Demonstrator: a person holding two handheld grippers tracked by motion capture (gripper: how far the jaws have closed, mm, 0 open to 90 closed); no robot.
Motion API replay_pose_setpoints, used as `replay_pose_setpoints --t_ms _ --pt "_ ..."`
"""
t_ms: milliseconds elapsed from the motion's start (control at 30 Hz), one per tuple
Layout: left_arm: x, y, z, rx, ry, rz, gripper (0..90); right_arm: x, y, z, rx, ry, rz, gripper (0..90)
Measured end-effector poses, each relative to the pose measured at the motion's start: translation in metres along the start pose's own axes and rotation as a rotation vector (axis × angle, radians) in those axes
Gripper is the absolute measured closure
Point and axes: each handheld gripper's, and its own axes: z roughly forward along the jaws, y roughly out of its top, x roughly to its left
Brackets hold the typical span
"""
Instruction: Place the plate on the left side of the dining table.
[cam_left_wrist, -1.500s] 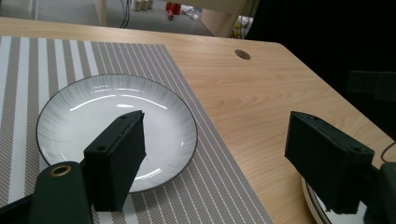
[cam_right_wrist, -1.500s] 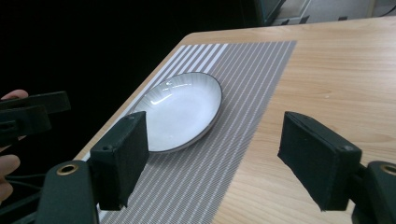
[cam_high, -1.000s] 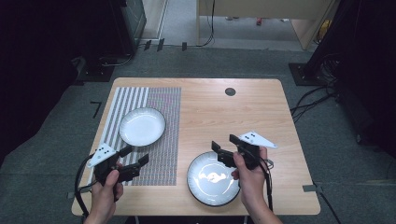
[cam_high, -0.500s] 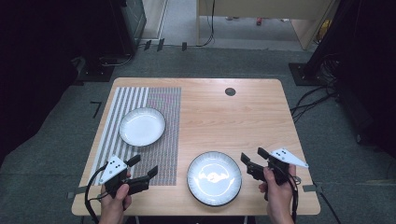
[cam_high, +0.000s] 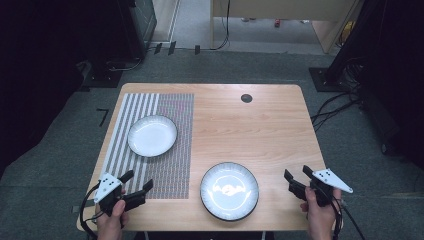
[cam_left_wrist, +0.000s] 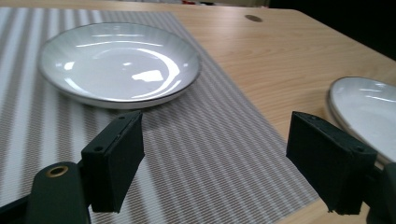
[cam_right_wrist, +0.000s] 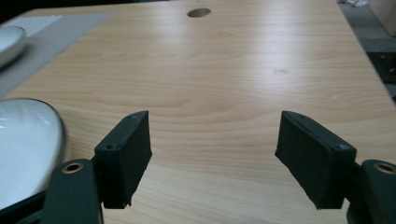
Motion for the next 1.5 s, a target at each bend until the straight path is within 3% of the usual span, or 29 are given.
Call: replay_pose_setpoints --t_ms 67,167,267,400,533,800,933,1100,1300,1500 --pt "0.008 -0.005 -0.001 0.004 0.047 0.003 18.9 -0.007 -0.004 0.001 0.011 -0.013 0.010 26.6" --pt "0.022 -0.012 -0.003 0.010 0.075 -0.040 18.9 -0.020 -0.009 0.003 0.027 -0.015 0.064 26.7" --pt "0.035 -0.018 -0.002 0.033 0.115 -0.047 18.9 -0.029 -0.013 0.001 0.037 -0.041 0.061 26.8" --pt "0.050 -0.022 0.000 0.046 0.100 -0.111 18.9 -0.042 -0.017 -0.001 0.055 -0.039 0.097 26.1" --pt "0.059 -0.024 -0.001 0.058 0.158 -0.092 18.8 -0.051 -0.023 0.000 0.077 -0.055 0.107 26.2" --pt "0.075 -0.027 -0.011 0.085 0.240 -0.102 18.8 -0.055 -0.027 0.004 0.131 -0.091 0.102 25.7" --pt "0.077 -0.027 -0.010 0.102 0.244 -0.111 18.8 -0.049 -0.028 0.008 0.189 -0.121 0.066 25.0" --pt "0.075 -0.030 -0.004 0.164 0.244 -0.098 18.0 -0.037 -0.027 0.014 0.234 -0.177 -0.044 20.3" --pt "0.075 -0.032 0.003 0.238 0.237 -0.087 17.2 -0.036 -0.027 0.015 0.240 -0.170 -0.046 17.7" --pt "0.069 -0.032 0.007 0.259 0.267 -0.040 14.3 -0.036 -0.027 0.016 0.243 -0.169 -0.045 16.4"
